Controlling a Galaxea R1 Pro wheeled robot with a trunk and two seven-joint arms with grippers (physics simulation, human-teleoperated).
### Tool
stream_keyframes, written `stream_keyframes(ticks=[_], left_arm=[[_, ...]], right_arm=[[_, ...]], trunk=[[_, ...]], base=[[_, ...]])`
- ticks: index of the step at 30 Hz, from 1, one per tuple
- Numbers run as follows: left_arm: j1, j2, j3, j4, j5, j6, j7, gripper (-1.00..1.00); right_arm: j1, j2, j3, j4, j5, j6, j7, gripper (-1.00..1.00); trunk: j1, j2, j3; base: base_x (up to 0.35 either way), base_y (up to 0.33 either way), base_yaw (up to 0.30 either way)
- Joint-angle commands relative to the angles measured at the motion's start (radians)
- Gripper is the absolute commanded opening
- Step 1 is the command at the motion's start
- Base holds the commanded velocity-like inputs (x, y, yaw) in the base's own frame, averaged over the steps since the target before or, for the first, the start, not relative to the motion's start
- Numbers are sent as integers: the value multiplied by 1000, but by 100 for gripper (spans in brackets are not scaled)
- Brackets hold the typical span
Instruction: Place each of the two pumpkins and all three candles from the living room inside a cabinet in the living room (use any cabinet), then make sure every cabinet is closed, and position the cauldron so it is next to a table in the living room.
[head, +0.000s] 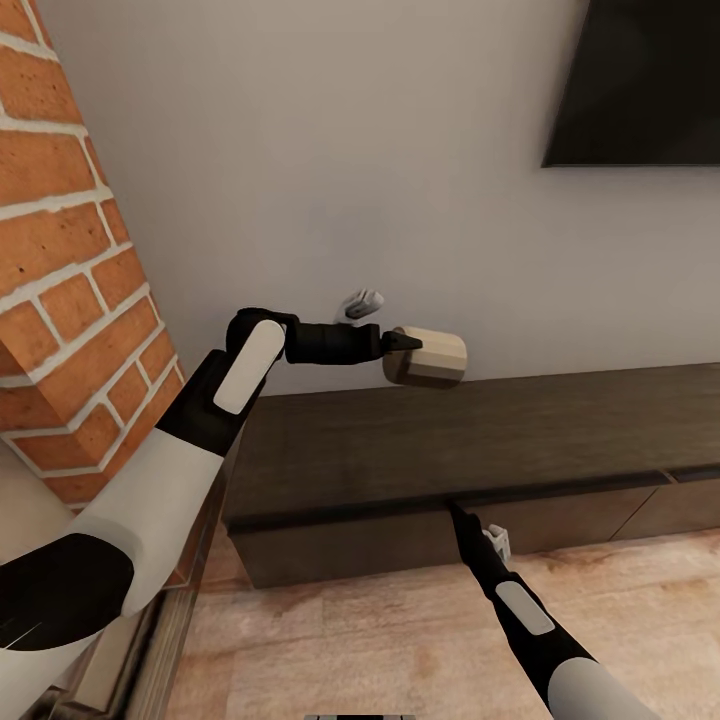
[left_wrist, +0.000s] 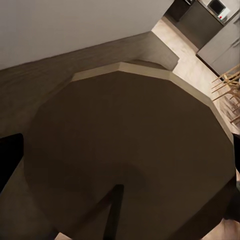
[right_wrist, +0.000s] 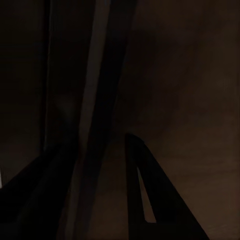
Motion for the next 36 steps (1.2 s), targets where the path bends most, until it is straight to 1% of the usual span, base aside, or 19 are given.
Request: stream_keyframes(ticks=[1, 11, 14, 21, 36], left_arm=[[-1, 0, 1, 0, -10, 2, -10, -100], [-1, 0, 1, 0, -10, 2, -10, -100], [-1, 0, -9, 0, -10, 2, -10, -100], [-1, -1, -20, 0, -10, 2, -9, -100], [-1, -1, -21, 0, -10, 2, -9, -100]], right_arm=[[-7, -2, -6, 3, -18, 2, -1, -100], [-7, -3, -5, 2, -14, 7, -1, -100], [-7, -2, -6, 1, -13, 8, 1, -100], [-7, -3, -5, 0, -9, 9, 40, -100], [-7, -6, -5, 0, -8, 28, 53, -100]], trunk=[[0, 0, -1], [0, 0, -1], [0, 0, -1], [0, 0, -1], [0, 0, -1]], base=[[0, 0, 0], [0, 0, 0], [0, 0, 0], [0, 0, 0], [0, 0, 0]])
